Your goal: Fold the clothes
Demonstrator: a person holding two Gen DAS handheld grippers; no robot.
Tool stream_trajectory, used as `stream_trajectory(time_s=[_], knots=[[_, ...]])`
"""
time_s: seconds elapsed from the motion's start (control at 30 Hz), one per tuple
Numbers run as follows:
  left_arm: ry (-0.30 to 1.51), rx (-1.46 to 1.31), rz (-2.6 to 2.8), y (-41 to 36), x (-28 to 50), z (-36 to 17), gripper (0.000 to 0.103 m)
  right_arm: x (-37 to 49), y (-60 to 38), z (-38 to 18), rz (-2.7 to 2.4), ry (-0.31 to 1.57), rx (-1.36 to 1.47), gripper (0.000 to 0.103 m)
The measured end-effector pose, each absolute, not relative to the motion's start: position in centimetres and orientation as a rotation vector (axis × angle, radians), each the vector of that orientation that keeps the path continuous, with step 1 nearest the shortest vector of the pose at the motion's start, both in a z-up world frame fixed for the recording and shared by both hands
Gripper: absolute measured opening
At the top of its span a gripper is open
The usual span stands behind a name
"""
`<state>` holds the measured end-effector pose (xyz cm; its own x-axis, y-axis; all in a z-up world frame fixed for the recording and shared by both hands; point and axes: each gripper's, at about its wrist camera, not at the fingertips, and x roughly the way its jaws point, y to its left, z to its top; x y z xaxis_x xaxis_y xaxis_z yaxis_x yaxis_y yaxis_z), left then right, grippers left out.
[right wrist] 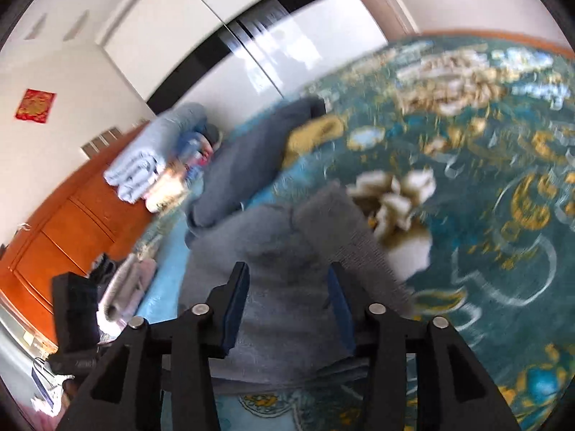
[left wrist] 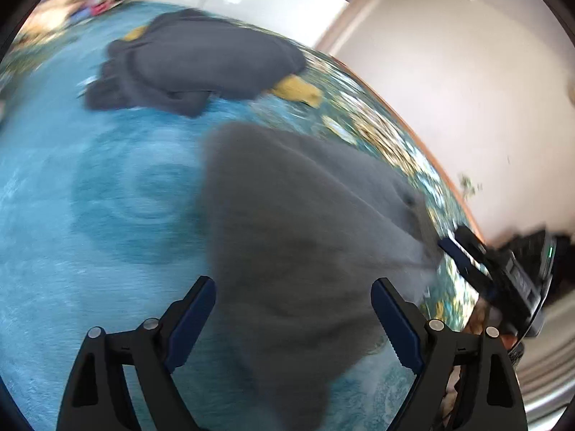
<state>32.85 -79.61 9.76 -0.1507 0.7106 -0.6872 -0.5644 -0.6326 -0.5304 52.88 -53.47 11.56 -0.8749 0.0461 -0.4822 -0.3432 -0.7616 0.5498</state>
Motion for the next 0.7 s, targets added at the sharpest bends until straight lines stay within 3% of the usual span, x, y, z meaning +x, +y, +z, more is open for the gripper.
stream_trajectory(time_s=[0.07, 0.27, 0.4, 0.7], knots=[[-0.267, -1.306, 1.885, -80.6, 31.5, 8.6, 0.091, 54.4, -51.9, 11.0, 2.643, 1.030, -0.619, 0.064], [-0.472, -1.367, 1.718, -80.0, 29.6, 6.8, 0.099, 54.1, -47.5, 5.9, 2.492, 1.457, -0.701, 0.065], [-0.542, -1.384, 1.615, -78.2, 28.2, 6.2, 0.103, 51.8, -46.5, 6.2, 2.535, 1.473, -0.787, 0.065], [-0.434, -1.319, 1.642, -77.6, 29.3, 6.2, 0.103, 47.3, -45.3, 6.1, 2.615, 1.465, -1.022, 0.066]])
